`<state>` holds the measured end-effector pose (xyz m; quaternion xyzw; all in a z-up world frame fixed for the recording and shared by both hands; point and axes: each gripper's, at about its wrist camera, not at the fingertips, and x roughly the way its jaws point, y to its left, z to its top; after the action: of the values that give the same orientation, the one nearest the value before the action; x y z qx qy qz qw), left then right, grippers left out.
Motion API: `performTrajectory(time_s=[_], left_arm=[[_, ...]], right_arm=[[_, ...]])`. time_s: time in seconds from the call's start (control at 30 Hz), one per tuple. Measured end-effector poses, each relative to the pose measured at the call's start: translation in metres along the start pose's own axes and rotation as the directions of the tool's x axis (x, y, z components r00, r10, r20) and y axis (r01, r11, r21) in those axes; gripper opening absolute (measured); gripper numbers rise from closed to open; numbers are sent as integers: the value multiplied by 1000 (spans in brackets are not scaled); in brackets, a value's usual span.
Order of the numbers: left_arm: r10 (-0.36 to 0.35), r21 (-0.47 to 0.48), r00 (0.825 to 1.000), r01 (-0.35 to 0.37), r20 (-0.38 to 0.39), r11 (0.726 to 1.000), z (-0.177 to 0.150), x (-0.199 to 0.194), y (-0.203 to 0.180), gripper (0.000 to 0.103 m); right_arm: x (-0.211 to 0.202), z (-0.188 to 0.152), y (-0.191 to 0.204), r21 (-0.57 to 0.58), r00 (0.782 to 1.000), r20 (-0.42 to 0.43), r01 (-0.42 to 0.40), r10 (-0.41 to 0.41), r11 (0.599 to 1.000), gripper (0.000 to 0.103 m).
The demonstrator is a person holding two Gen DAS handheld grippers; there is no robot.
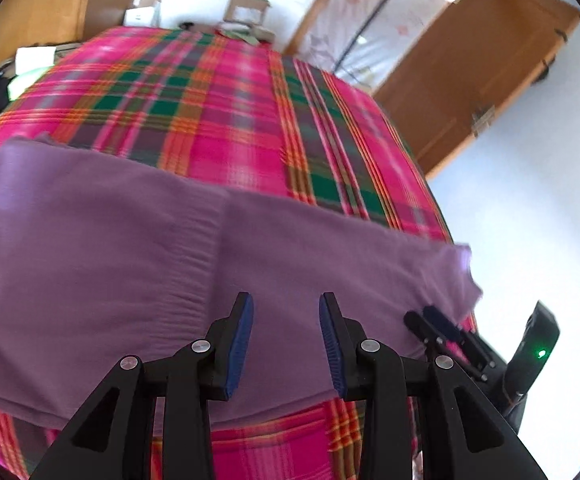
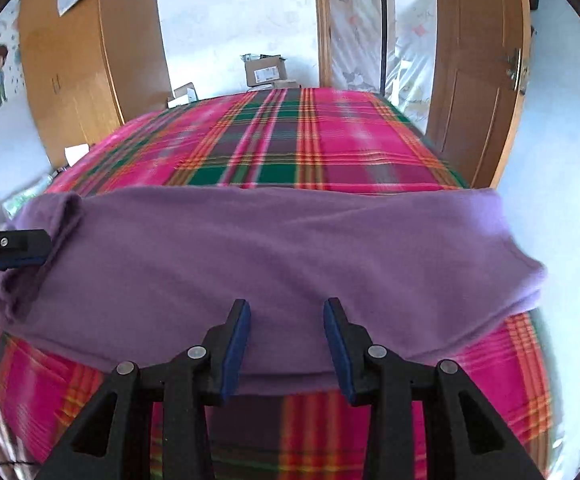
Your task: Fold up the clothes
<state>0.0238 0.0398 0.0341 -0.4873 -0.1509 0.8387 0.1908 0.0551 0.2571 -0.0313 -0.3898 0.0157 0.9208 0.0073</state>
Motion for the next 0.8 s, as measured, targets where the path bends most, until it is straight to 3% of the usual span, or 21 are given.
performTrajectory(time_s=[0.27, 0.33, 0.57, 0.73, 0.8], left_arm=[[-50, 73, 992, 59, -119, 996, -17, 42, -32, 35], [-36, 104, 993, 48, -113, 993, -22, 45, -39, 35], [-54, 114, 992, 67, -115, 991, -24, 50, -45, 36], [-65, 93, 992, 75, -110, 993, -22, 52, -45, 36], [-71, 83, 991, 81, -110, 993, -22, 54, -46, 36]], right_arm=[[-16, -15, -48, 53, 998, 0, 65, -65, 996, 38], [-19, -16, -62, 78, 992, -8, 127, -127, 989, 38], [-37, -15, -126, 297, 978, 59, 173, -198, 939, 39], [-30, -18, -161, 395, 981, 49, 152, -186, 906, 42], [-26, -19, -173, 453, 989, 49, 100, -137, 886, 42]])
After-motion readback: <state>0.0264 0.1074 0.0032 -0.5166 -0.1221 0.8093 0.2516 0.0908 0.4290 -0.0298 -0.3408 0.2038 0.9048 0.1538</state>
